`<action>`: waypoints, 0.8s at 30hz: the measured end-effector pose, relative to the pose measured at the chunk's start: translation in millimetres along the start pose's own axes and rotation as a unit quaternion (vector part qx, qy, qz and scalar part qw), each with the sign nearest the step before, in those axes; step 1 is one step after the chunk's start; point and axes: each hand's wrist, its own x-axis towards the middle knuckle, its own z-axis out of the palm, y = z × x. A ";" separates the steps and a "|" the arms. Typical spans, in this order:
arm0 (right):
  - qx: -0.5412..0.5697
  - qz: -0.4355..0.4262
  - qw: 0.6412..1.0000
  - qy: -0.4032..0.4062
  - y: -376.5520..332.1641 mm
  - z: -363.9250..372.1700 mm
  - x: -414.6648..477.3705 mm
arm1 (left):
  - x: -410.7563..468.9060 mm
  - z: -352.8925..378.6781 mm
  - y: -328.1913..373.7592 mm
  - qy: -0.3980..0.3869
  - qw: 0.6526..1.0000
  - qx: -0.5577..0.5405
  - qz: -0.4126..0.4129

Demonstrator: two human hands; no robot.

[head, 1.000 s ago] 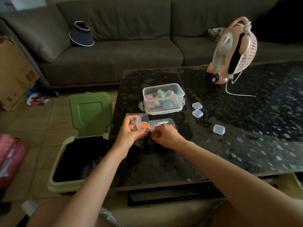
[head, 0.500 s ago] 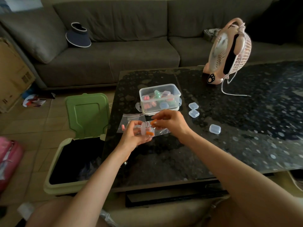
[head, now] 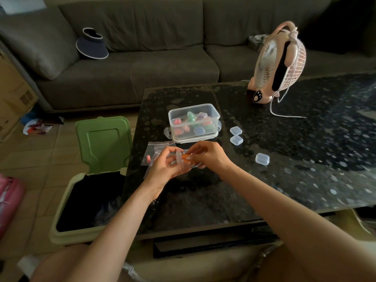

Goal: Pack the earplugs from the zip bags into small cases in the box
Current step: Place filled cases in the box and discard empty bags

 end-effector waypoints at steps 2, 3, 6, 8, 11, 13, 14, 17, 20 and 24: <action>0.013 0.005 1.000 -0.005 -0.9 -1.8 -0.1 | -2.5 1.0 3.5 -0.009 1.000 -0.018 0.002; 0.015 0.005 1.000 -0.008 -1.2 -2.5 0.1 | -3.2 1.1 3.9 -0.012 1.000 -0.020 0.006; 0.010 0.012 1.000 -0.023 -1.6 -3.6 0.5 | -1.4 -0.5 1.0 -0.002 1.000 -0.022 0.012; -0.010 0.005 1.000 -0.025 -0.9 -1.6 0.2 | 1.3 -2.2 -2.7 0.007 1.000 -0.012 0.016; -0.025 -0.016 1.000 0.006 0.0 2.5 -0.5 | 4.8 -4.4 -8.5 0.008 0.999 0.029 0.019; -0.016 -0.021 0.999 0.022 -0.2 2.6 0.1 | 6.6 -6.2 -11.0 0.014 0.998 0.052 0.017; -0.013 -0.021 0.999 0.023 -0.8 2.0 0.3 | 6.4 -6.0 -10.0 0.017 0.998 0.066 0.018; 0.030 -0.009 0.999 0.012 -1.7 0.8 0.3 | 4.2 -3.6 -5.9 0.030 0.996 0.076 0.030; 0.082 0.011 0.997 -0.003 -0.2 1.0 0.7 | 4.4 -5.3 -6.6 0.049 0.995 0.080 0.033; 0.120 0.039 0.991 -0.033 -0.6 -0.5 1.3 | 3.1 -4.6 -5.2 0.060 0.993 0.092 0.041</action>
